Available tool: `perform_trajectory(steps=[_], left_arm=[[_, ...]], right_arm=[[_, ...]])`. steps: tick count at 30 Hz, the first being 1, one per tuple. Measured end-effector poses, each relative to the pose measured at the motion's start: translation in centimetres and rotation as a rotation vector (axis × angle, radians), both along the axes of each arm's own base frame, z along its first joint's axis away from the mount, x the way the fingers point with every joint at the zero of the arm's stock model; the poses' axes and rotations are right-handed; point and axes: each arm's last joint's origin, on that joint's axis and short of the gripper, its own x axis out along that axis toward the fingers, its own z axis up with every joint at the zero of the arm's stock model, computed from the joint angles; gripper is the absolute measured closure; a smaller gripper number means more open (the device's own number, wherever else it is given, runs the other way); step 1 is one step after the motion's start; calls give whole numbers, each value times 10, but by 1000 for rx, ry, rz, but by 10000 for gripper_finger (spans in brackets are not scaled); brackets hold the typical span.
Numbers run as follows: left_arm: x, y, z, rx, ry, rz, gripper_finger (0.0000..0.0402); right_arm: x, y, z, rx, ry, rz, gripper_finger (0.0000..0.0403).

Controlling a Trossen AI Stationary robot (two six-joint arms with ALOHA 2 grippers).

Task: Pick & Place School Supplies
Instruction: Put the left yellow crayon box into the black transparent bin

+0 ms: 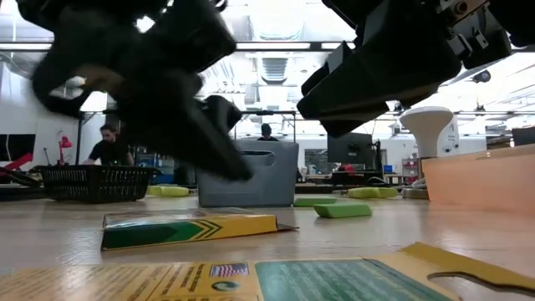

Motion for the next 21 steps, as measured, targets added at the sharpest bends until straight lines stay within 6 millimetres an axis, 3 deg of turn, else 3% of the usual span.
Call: perform_trajectory(steps=[4, 11, 21], left_arm=[[-14, 1, -6, 162, 118, -162, 285], [-17, 2, -7, 265, 120, -262, 285], [-11, 0, -26, 30, 212, 0, 285]], right_arm=[[0, 0, 0, -1, 2, 0, 346], [-1, 0, -1, -4, 9, 0, 346], [-1, 0, -1, -4, 8, 0, 346]])
